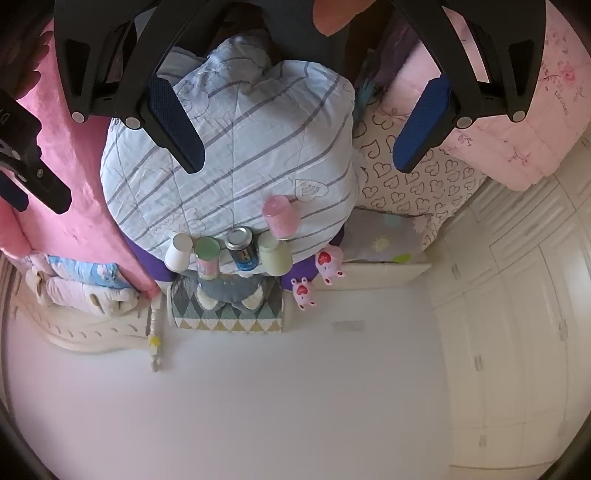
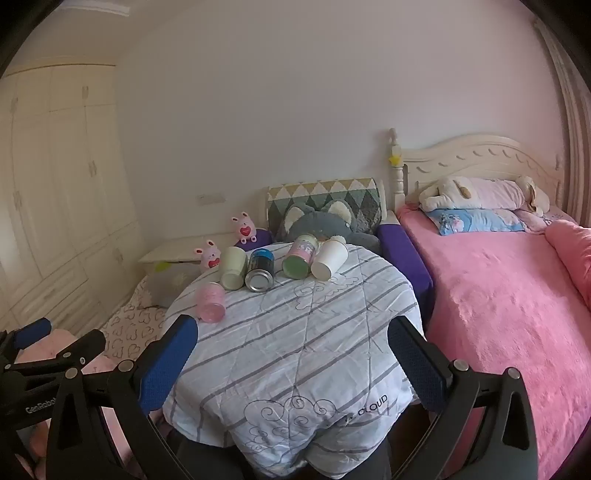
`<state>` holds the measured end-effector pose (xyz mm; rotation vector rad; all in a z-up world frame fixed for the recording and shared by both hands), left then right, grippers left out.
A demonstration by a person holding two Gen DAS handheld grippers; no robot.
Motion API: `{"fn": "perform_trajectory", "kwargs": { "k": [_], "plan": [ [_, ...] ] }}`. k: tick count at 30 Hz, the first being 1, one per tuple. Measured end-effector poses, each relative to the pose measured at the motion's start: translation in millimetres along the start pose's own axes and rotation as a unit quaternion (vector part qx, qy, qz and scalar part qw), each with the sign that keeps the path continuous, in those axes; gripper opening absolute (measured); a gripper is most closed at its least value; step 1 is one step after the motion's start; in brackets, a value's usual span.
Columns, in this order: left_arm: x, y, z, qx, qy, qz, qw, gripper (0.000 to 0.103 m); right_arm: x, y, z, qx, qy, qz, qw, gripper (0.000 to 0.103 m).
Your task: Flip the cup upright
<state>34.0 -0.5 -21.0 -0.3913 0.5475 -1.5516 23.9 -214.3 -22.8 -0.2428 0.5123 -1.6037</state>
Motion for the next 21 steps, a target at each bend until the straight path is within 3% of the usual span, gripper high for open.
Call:
{"fn": "perform_trajectory", "kwargs": {
  "k": [21],
  "plan": [
    [-12.6, -18.3, 14.4, 0.015, -0.016, 0.003, 0.9998, 0.103, -18.9, -4.5, 2.9, 0.008, -0.016, 0.007, 1.0, 0.103]
  ]
}}
Point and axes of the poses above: each gripper's, at about its wrist camera, not at the fingertips, and y roughly the way its jaws point, x to its right, z to its top, the point moved 4 cm from there along y, roughly the way its jaws point, and after that the axes turned 2 degrees about -x, right-handed, at the moved point
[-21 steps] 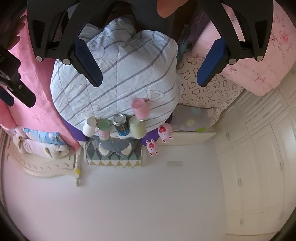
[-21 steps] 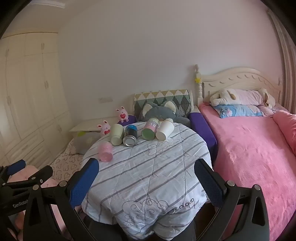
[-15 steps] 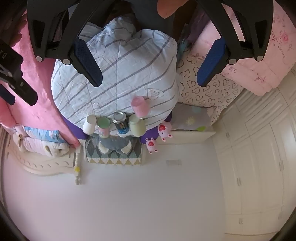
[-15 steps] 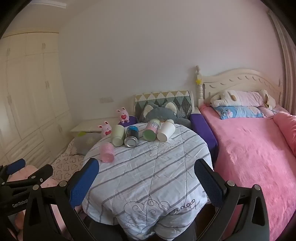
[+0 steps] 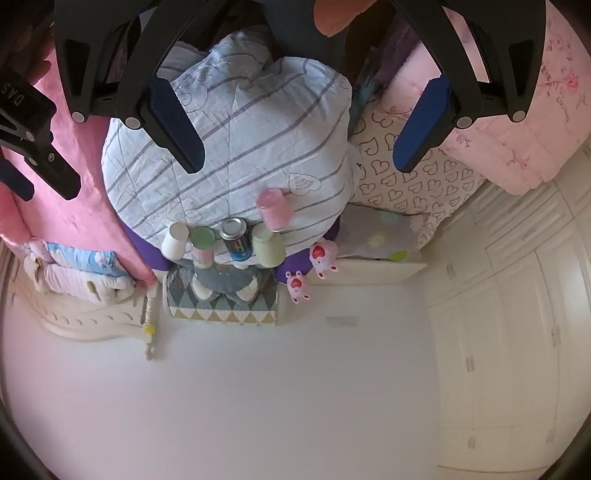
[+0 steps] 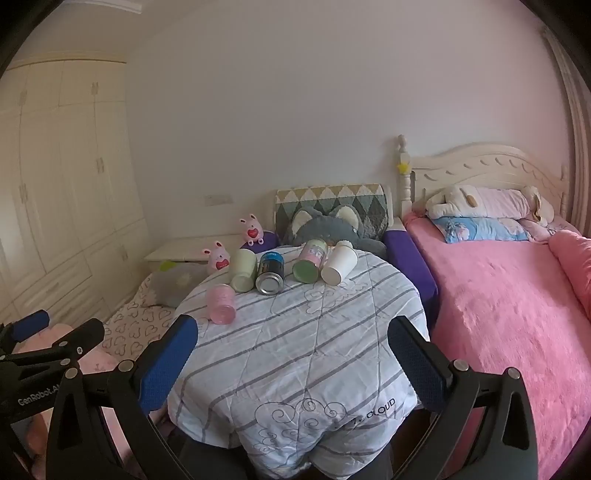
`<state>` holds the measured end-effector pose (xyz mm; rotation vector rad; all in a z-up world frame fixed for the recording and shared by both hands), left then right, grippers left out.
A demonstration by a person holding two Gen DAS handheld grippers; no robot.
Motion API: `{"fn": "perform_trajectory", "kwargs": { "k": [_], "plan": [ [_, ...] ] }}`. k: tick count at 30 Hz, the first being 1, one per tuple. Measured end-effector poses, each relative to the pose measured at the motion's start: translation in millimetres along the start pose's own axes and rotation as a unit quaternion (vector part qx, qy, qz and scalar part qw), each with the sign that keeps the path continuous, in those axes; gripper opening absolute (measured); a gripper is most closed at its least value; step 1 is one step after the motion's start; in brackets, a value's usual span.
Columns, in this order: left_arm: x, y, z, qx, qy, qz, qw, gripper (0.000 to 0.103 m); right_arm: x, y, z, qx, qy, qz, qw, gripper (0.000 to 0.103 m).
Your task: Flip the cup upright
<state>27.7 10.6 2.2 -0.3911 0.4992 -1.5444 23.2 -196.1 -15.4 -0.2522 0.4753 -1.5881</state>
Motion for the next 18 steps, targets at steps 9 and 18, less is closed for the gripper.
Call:
{"fn": "perform_trajectory", "kwargs": {
  "k": [9, 18],
  "plan": [
    [-1.7, 1.6, -2.7, 0.001, -0.001, -0.001, 1.0, 0.103, -0.4, 2.0, -1.4, -0.002, 0.001, 0.002, 1.0, 0.103],
    [-3.3, 1.9, -2.6, 0.0, -0.001, -0.001, 1.0, 0.103, -1.1, 4.9, -4.3, -0.006, 0.0, 0.004, 1.0, 0.103]
  ]
}}
Point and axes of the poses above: each gripper's, at about its wrist camera, not at the fingertips, and y roughly the way its jaws point, x to its right, z to its top, the point moved 4 cm from there along y, roughly the way its jaws point, and after that the axes turned 2 degrees about -x, right-handed, at the moved point
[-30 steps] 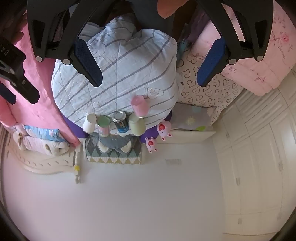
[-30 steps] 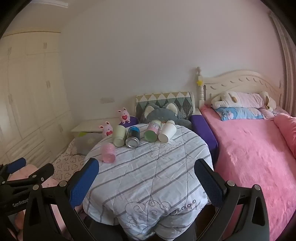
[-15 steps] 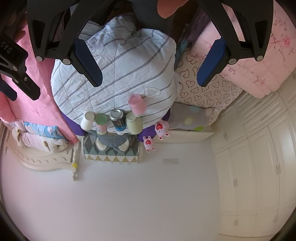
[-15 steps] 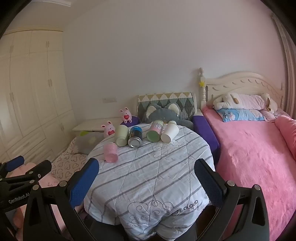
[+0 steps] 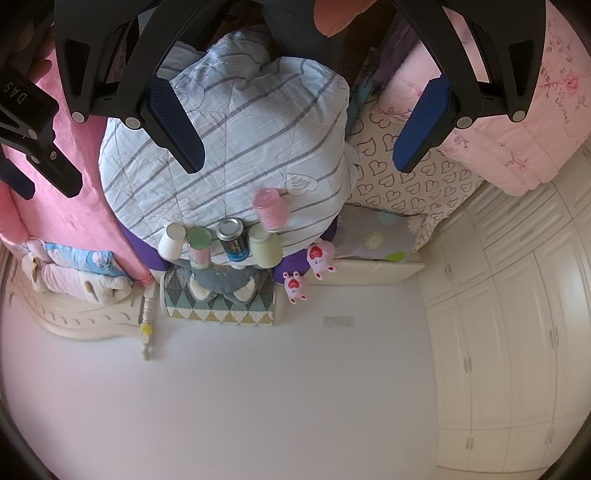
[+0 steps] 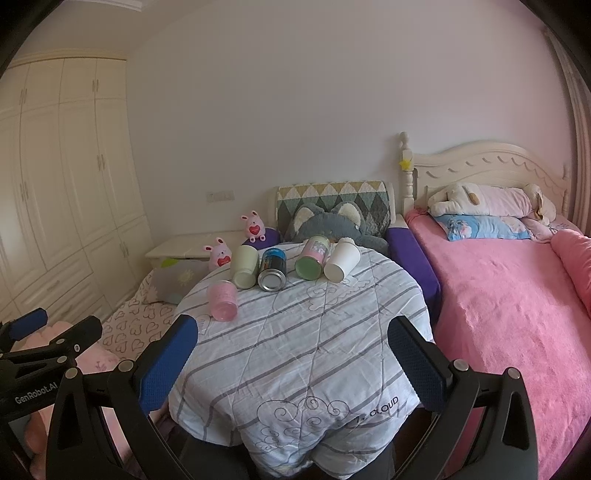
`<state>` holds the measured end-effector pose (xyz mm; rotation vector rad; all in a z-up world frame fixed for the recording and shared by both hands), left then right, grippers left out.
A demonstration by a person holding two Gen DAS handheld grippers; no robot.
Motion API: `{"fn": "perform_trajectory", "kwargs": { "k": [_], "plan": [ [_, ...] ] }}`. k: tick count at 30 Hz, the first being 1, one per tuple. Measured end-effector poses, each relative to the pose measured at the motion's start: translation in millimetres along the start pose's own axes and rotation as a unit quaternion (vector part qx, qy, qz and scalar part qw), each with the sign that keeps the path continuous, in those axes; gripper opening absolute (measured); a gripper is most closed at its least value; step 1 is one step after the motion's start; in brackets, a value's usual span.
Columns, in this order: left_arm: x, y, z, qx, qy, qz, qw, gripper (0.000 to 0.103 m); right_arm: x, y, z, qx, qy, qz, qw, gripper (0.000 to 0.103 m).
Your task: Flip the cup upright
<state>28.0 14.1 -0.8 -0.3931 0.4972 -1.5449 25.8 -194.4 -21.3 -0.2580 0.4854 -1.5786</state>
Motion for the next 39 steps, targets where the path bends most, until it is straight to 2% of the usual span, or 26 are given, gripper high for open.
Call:
{"fn": "perform_trajectory", "kwargs": {
  "k": [9, 16, 28, 39],
  "plan": [
    [-9.1, 1.3, -1.7, -0.003, -0.001, 0.004, 1.0, 0.103, -2.7, 5.1, -1.7, -0.005, -0.001, 0.003, 1.0, 0.103],
    [-20.7, 18.9, -5.2, -0.016, -0.004, 0.012, 0.9998, 0.103, -8.6, 22.4, 1.5, -0.018, -0.008, 0.009, 1.0, 0.103],
    [-12.6, 65.6, 3.3, -0.053, 0.003, 0.015, 0.9985, 0.103, -9.5, 63.5, 4.7, -0.051, -0.012, 0.001, 0.999, 0.103],
    [-0.7, 118.9, 24.8, -0.073, 0.01, 0.005, 0.9973, 0.103, -5.4, 111.5, 19.7, -0.076, -0.012, -0.019, 0.997, 0.103]
  ]
}}
Point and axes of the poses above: each gripper's, at about its wrist camera, not at the fingertips, and y roughly the way its jaws point, x to its right, z to its top, the point moved 4 cm from there along y, roughly the way its jaws point, and after that the axes turned 2 degrees about -x, right-handed, at the moved point
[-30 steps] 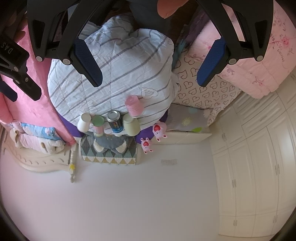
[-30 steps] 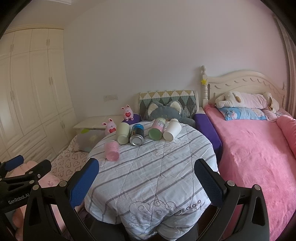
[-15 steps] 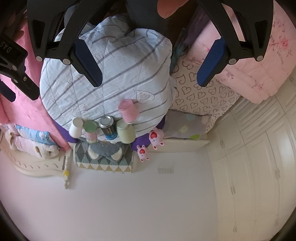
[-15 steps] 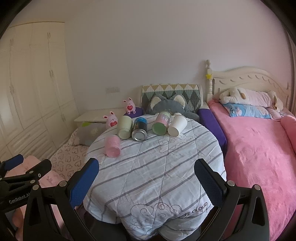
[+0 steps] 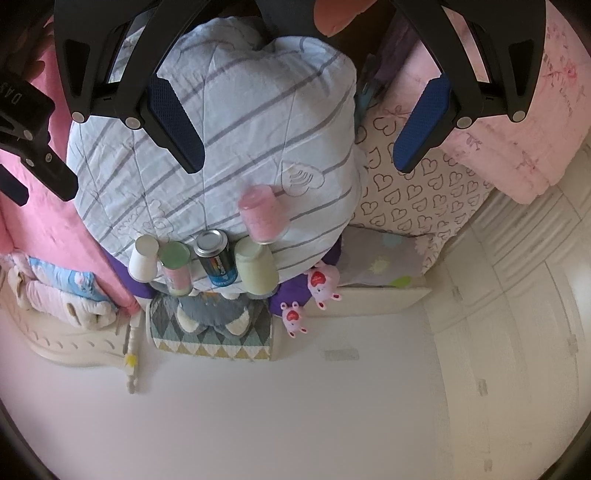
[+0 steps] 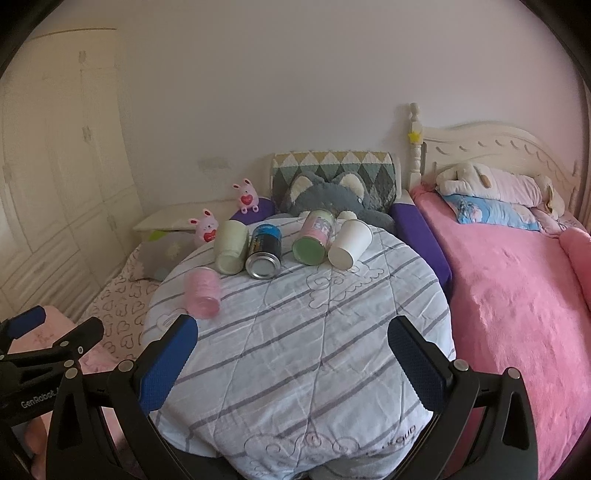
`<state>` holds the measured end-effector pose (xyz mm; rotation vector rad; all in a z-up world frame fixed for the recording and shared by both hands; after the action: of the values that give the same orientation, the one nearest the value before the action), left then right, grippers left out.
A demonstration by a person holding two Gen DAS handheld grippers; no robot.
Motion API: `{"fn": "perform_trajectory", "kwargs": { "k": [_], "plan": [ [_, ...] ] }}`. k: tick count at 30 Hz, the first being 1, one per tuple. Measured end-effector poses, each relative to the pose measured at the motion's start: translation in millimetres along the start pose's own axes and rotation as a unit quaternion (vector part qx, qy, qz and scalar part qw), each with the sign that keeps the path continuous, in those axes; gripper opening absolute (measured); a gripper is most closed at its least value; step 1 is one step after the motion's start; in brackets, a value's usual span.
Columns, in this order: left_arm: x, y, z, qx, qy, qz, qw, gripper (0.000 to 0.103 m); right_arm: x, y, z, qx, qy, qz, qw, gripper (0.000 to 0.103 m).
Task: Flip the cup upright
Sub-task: 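Reach the right gripper to the white paper cup and close on it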
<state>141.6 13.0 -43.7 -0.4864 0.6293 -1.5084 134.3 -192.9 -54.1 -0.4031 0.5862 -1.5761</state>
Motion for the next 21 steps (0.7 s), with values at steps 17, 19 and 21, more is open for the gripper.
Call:
{"fn": "perform_trajectory", "kwargs": {
  "k": [17, 19, 21],
  "plan": [
    [5.6, 105.6, 58.2, -0.048, -0.001, -0.002, 0.9989, 0.103, 0.8, 105.6, 38.9, -0.067, -0.011, -0.014, 0.998, 0.103],
    [6.8, 118.3, 64.2, -0.051, -0.001, -0.002, 0.9987, 0.103, 3.8, 116.9, 44.5, -0.073, -0.009, -0.022, 0.997, 0.103],
    [7.7, 131.4, 69.6, -0.053, -0.001, -0.002, 0.9986, 0.103, 11.4, 132.7, 52.0, -0.084, -0.001, -0.024, 0.996, 0.103]
  ]
}}
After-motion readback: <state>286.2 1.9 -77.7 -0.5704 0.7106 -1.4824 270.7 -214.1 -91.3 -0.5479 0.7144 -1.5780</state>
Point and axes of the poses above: each gripper's, at about its wrist camera, not at the fingertips, and y roughly the way its jaws point, x to its right, z to its top, the point moved 4 cm from there along y, roughly the way its jaws point, and after that the axes turned 2 degrees about -x, right-handed, at the moved point
